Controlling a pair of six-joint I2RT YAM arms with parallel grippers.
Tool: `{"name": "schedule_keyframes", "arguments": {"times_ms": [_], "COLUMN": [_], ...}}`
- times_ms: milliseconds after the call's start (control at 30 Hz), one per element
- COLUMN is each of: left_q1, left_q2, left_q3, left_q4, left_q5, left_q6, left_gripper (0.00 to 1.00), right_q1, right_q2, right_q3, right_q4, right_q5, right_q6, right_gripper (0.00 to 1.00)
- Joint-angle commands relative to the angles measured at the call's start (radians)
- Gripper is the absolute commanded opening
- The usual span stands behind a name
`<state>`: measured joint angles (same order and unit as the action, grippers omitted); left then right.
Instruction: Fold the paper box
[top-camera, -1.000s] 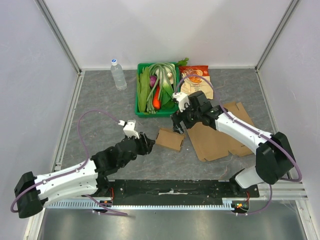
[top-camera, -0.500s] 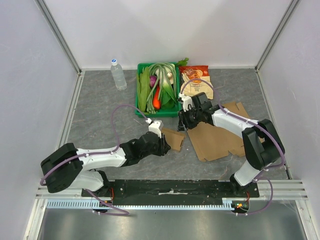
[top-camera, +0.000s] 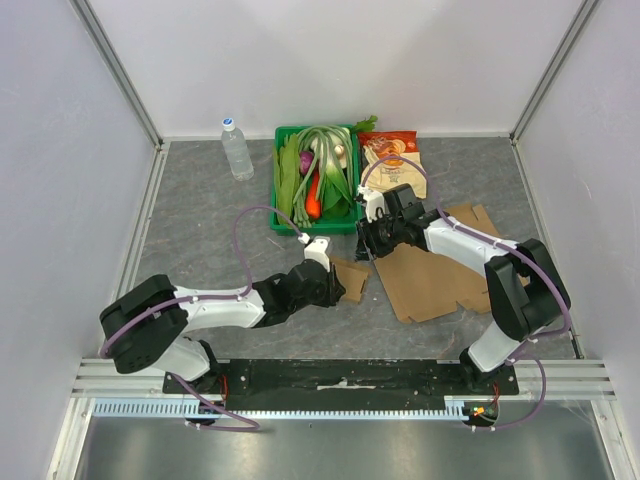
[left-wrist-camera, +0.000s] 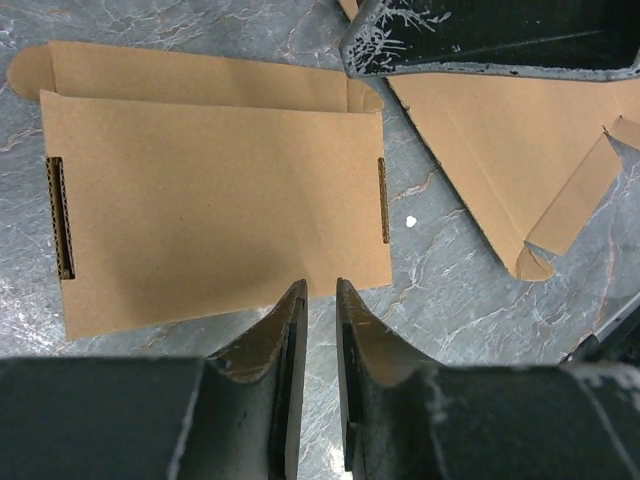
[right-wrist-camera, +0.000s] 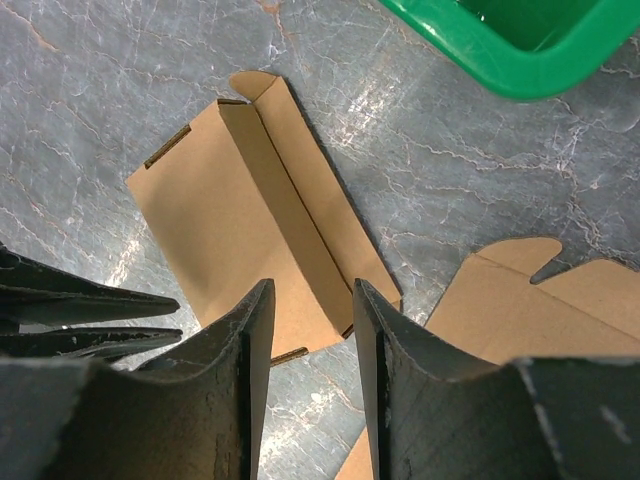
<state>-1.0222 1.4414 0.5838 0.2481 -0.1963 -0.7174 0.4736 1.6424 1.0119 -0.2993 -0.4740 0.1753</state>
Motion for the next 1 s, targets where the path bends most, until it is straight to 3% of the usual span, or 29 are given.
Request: {"name": "schedule_keyframes", "arguments": {"times_ms": [0,400,700,800,867,967], "left_q1": [0.005,0.004,0.001,0.001,0.001,0.001], "left_q2": [0.008,0.028,-0.013,-0.010,-0.015,-0.021], "left_q3": [0.004,-0.018,-0.111,-0.127,-0.139,-0.150], "left_q4": [0.029,0.025,0.019,0.016,0.017,0.019], "left_q5": [-0.046,-0.057,-0.058,-0.064,-0.063,-0.068], "left_q6": [-0.042,-0.080,-0.171,-0.172,-0.178,-0.177], "left_gripper": [0.23,0.22,0.20,0.20,0.20,0.20], "right_q1": [-0.001,0.000,-0.001,-0.001,-0.001,-0.001], "right_q2": [-0.027,-0.036,-0.018,-0.018,-0.018,-0.023], "right_q3": [0.008,0.004,0.013,0.010,0.011,0.004], "right_q4": [0.028,0.031,0.043,0.048,0.046,0.055], "right_q5": [-0.012,-0.008,-0.031,-0.049,-0.066,-0.171], "right_q6": [-0.002,-0.010,-0.003,-0.007,-0.017,-0.042], "right_gripper": [0.44,0.43,0.54,0.62,0.75,0.85]}}
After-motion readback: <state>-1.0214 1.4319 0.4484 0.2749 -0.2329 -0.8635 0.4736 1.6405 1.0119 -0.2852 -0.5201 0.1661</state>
